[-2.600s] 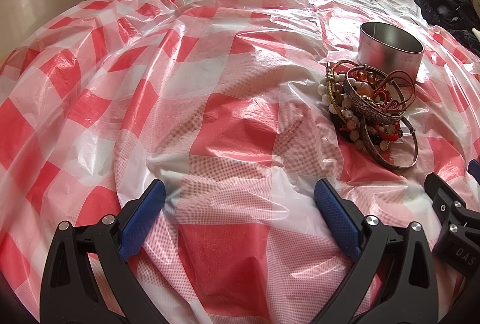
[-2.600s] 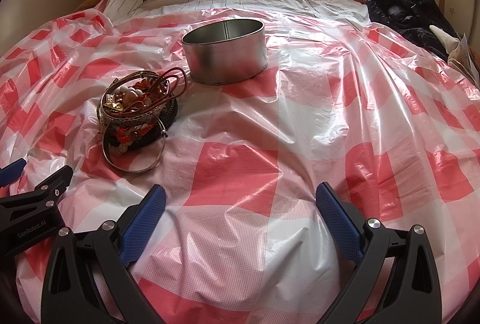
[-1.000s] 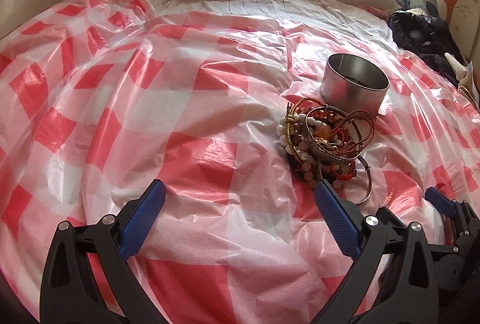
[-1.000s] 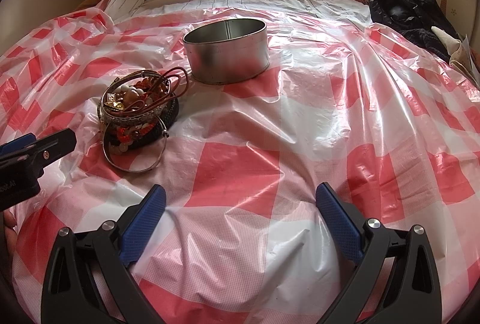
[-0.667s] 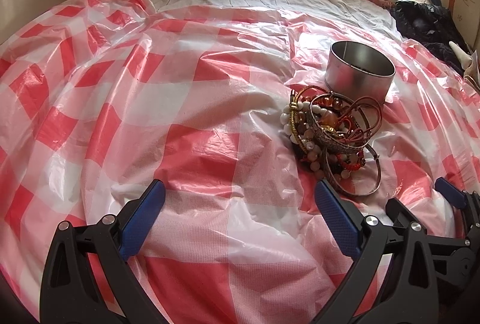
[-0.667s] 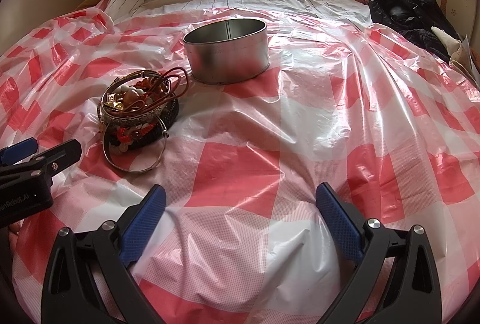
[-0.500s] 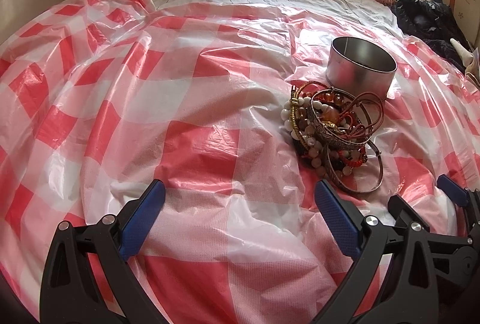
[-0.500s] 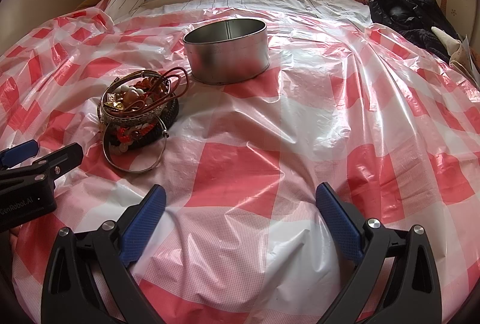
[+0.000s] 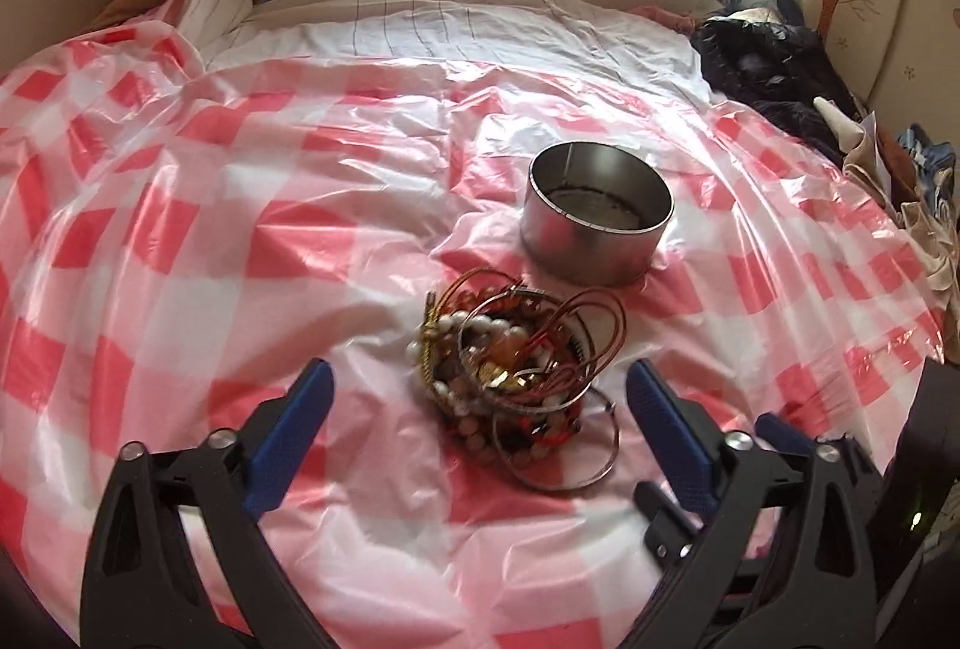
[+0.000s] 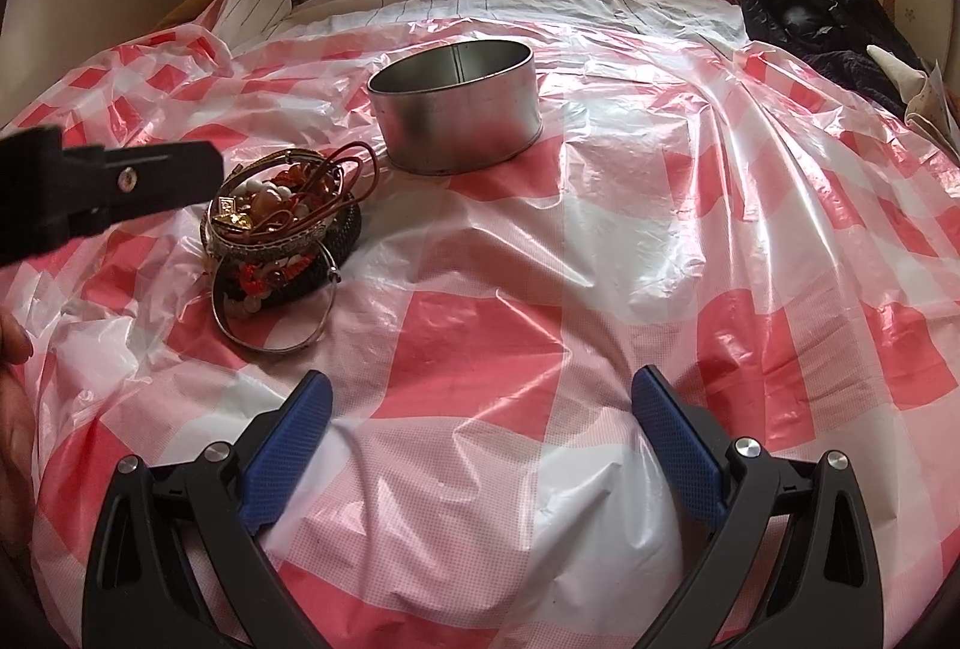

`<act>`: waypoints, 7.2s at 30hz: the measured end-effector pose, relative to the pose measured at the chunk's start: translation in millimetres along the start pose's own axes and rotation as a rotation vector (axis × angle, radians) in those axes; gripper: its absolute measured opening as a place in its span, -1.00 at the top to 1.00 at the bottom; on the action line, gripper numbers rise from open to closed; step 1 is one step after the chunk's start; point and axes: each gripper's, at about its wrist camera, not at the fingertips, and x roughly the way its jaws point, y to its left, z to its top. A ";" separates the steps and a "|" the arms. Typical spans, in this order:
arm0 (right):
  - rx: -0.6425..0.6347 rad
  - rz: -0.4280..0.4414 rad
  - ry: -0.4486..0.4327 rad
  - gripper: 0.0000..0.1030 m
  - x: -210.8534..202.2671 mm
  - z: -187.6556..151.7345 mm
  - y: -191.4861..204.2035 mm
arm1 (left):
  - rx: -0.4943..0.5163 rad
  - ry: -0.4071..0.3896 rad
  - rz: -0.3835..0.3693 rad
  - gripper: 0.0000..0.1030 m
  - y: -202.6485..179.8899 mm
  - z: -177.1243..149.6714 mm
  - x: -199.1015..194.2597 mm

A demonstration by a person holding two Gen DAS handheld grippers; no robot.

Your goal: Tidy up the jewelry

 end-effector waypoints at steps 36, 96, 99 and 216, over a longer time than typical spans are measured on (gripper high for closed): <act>0.031 0.052 -0.006 -0.86 0.4 2.0 -4.5 | 0.002 0.057 -0.080 0.93 4.0 11.0 7.9; 0.177 0.713 -0.229 0.95 -43.3 129.0 -69.0 | 0.050 0.020 -0.135 0.92 -18.7 82.4 18.7; 0.168 0.701 -0.234 0.95 -35.1 143.7 -71.0 | 0.065 0.028 -0.138 0.92 -30.7 94.1 35.6; 0.086 0.334 -0.066 0.88 3.4 66.1 -44.8 | -0.037 0.000 -0.400 0.96 24.0 70.3 -6.7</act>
